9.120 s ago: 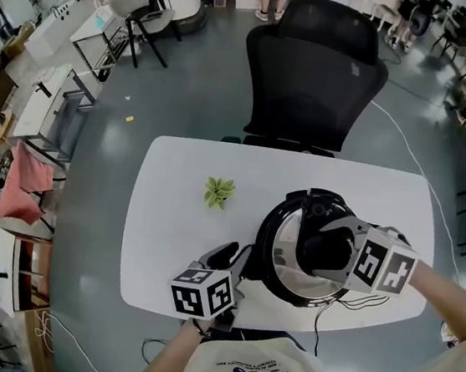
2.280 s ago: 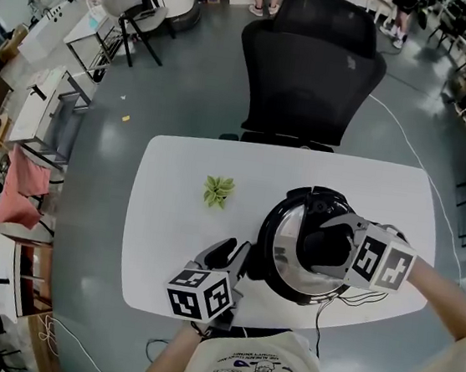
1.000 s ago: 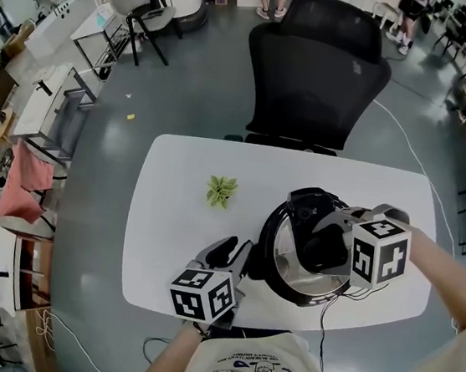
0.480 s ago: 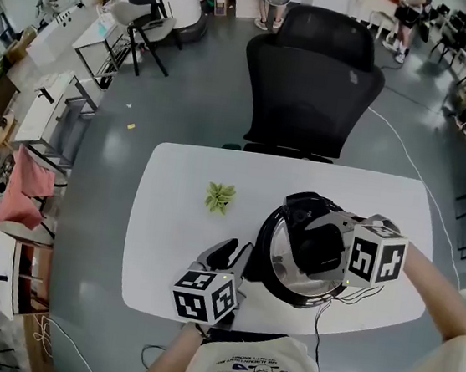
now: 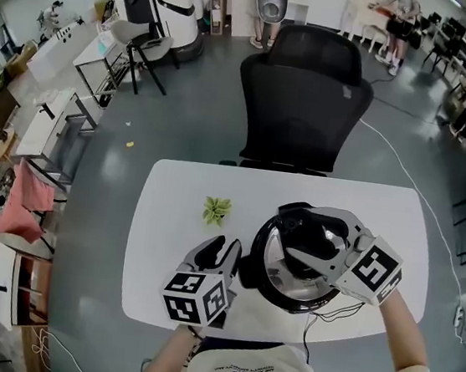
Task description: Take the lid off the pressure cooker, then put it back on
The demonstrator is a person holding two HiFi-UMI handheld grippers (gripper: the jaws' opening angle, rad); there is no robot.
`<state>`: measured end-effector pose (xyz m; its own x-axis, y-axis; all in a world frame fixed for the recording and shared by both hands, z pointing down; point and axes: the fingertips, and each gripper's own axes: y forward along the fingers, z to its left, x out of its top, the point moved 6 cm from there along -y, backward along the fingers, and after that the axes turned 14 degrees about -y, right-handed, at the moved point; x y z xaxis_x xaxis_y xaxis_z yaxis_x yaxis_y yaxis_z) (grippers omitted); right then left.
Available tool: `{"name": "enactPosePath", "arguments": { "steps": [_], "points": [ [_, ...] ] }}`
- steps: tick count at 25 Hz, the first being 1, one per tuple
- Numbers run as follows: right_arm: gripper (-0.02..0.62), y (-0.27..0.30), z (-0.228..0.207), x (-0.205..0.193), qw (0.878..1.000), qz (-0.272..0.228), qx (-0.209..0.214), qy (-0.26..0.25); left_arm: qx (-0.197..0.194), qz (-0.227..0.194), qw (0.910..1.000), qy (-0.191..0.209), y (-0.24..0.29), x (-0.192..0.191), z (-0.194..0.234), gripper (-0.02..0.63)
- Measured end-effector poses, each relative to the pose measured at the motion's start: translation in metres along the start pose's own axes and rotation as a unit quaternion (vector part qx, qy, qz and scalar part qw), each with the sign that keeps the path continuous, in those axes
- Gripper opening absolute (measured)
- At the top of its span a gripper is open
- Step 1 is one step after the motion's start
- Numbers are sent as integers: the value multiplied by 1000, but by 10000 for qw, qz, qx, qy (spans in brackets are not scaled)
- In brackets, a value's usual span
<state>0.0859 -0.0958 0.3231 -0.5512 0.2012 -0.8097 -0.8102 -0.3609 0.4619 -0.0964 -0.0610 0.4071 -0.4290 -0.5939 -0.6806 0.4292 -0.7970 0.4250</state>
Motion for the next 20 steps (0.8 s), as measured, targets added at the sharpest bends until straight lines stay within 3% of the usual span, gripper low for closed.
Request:
{"name": "enactPosePath", "arguments": {
  "steps": [3, 8, 15, 20],
  "points": [
    [258, -16, -12, 4, 9932, -320, -1025, 454, 32, -236, 9996, 172, -6, 14, -5, 146],
    [190, -44, -15, 13, 9645, -798, -2332, 950, 76, -712, 9960, 534, -20, 38, -18, 133],
    [102, -73, -5, 18, 9233, -1076, -3457, 1284, 204, -1468, 9835, 1037, -40, 66, -35, 62],
    [83, -83, 3, 20, 9032, -1077, -3913, 1398, 256, -1816, 9735, 1365, -53, 74, -50, 29]
  ]
}}
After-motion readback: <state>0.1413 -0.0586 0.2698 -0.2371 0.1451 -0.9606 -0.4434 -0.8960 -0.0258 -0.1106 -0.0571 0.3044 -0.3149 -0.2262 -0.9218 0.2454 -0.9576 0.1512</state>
